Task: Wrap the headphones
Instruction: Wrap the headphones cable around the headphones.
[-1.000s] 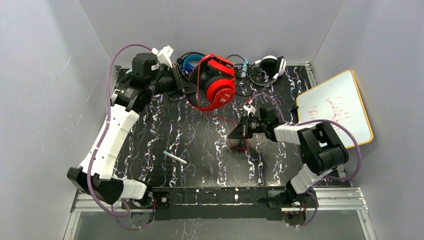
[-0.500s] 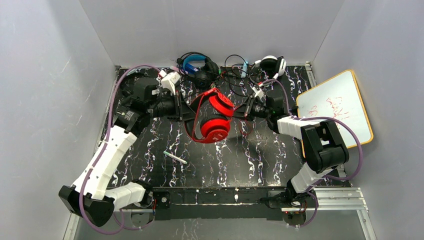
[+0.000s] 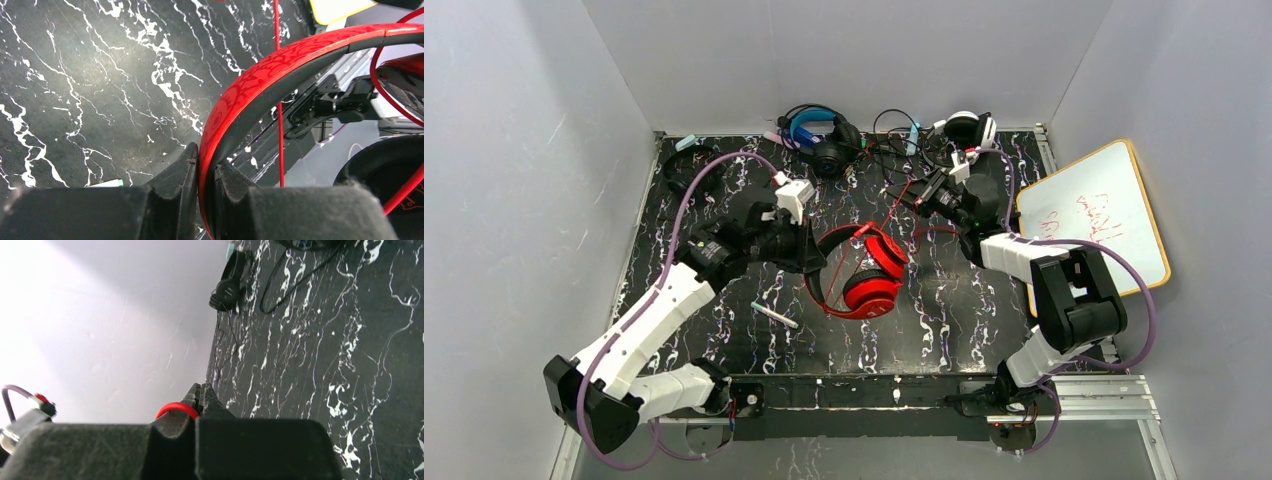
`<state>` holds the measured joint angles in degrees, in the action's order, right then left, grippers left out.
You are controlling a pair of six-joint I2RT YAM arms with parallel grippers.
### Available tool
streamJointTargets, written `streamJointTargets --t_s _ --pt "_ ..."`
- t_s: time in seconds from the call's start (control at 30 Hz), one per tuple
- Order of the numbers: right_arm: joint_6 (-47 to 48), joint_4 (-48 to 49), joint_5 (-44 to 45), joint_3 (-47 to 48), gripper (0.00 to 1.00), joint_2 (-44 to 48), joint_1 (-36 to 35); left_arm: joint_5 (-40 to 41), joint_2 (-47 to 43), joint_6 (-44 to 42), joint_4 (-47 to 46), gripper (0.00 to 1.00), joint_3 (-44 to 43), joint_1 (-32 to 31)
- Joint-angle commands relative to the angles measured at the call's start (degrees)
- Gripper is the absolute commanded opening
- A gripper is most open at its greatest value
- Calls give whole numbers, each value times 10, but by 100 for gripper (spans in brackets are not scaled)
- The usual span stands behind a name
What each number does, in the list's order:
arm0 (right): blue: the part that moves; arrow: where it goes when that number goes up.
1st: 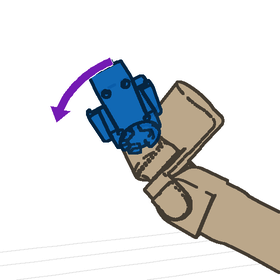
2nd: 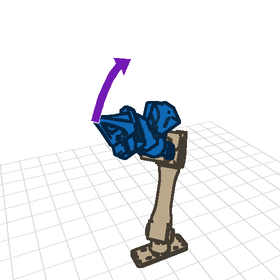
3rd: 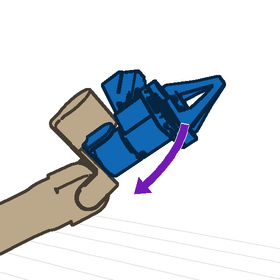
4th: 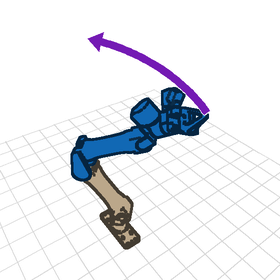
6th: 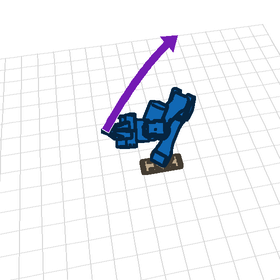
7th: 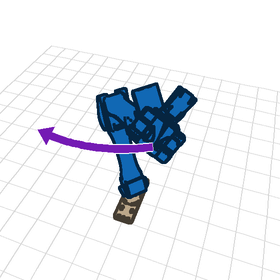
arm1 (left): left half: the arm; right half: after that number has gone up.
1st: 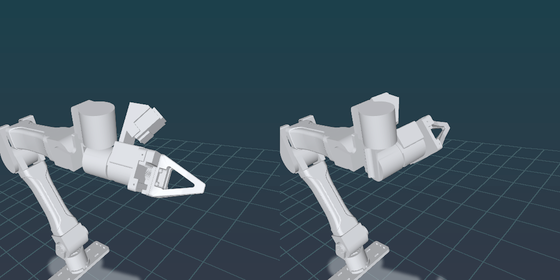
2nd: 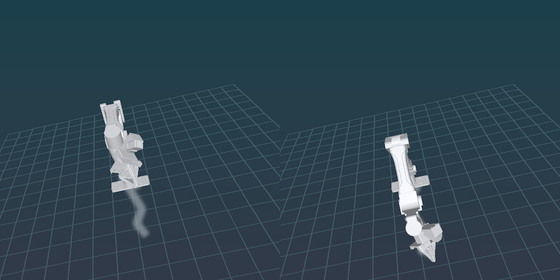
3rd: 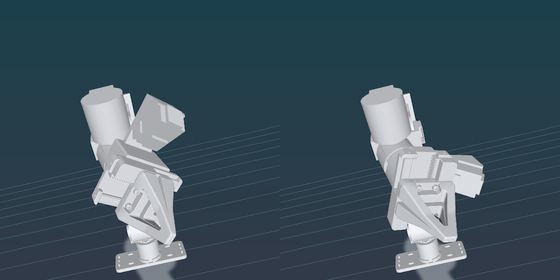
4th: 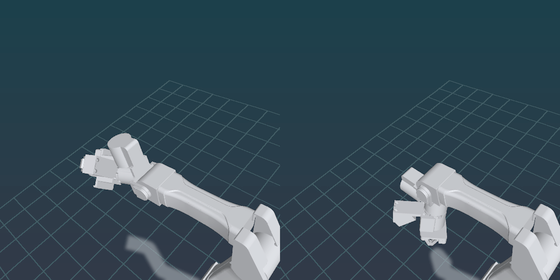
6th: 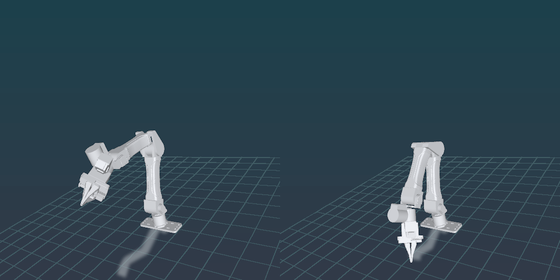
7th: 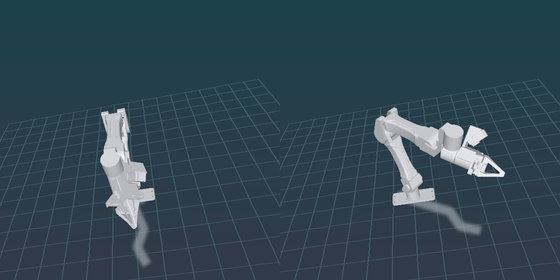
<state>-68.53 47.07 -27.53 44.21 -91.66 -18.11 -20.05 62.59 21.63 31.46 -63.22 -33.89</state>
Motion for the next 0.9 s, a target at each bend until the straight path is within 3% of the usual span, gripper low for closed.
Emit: streamJointTargets --t_s 0.0,0.17,0.37,0.7,0.87 --pt "-26 31 77 55 1 16 10 16 6 -15 9 0 16 -41" --pt "-38 27 69 91 1 12 15 53 29 -25 6 0 34 -66" --pt "-48 67 -21 127 1 -4 21 142 61 -35 12 0 47 -93" --pt "10 -51 -136 156 1 29 21 388 150 -44 42 0 7 -124" --pt "36 -110 -175 155 1 49 14 532 212 12 76 0 -38 -132"
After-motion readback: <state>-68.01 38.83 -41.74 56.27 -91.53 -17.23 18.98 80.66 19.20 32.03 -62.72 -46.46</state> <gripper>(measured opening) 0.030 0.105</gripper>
